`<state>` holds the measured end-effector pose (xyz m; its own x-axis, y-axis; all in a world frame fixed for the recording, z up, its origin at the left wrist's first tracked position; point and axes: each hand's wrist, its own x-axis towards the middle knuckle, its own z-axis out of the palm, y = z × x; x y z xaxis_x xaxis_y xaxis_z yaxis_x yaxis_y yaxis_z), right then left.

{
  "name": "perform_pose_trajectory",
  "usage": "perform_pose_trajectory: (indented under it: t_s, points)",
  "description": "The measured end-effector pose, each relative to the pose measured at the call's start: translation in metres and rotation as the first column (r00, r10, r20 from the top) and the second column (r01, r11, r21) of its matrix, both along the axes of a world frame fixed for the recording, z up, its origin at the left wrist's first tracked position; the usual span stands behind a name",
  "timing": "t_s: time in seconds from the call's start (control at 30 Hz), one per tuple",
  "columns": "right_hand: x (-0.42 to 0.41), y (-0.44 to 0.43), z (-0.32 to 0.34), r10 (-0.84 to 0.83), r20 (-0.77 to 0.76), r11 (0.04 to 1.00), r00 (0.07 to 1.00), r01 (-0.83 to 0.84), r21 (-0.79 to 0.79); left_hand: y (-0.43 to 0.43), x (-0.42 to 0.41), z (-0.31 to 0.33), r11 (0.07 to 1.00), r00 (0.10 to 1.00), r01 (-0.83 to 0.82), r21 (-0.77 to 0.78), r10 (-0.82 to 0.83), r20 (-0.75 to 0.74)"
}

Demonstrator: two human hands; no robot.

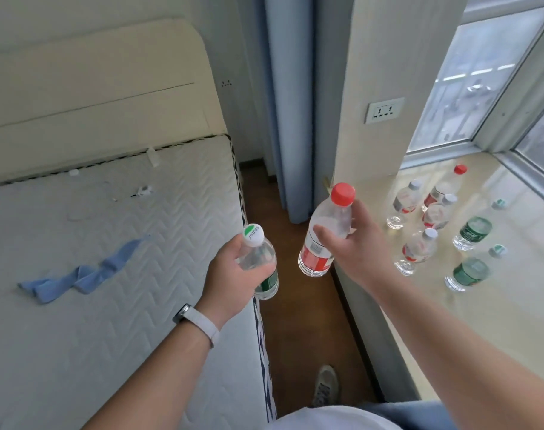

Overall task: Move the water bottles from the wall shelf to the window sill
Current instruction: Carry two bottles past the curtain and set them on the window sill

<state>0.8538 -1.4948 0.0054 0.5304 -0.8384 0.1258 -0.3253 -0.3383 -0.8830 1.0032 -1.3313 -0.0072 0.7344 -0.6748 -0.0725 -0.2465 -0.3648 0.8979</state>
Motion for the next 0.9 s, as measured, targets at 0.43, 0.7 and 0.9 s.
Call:
perform_pose_trajectory:
  t_s: [0.43, 0.7, 0.9]
  points:
    - [-0.045, -0.134, 0.018, -0.343, -0.006, 0.937, 0.939, 0.342, 0.069, -0.206, 0.018, 0.029, 0.933, 0.932, 0.357, -0.043, -0.353, 0.079]
    - [-0.057, -0.192, -0.004, -0.569, -0.051, 0.812, 0.821, 0.571, 0.122, -0.322, 0.037, 0.007, 0.829, 0.829, 0.559, 0.000, -0.559, 0.017]
    - [-0.033, -0.249, -0.018, -0.730, -0.059, 0.668, 0.681, 0.729, 0.151, -0.421, 0.068, -0.003, 0.719, 0.719, 0.695, 0.009, -0.695, -0.026]
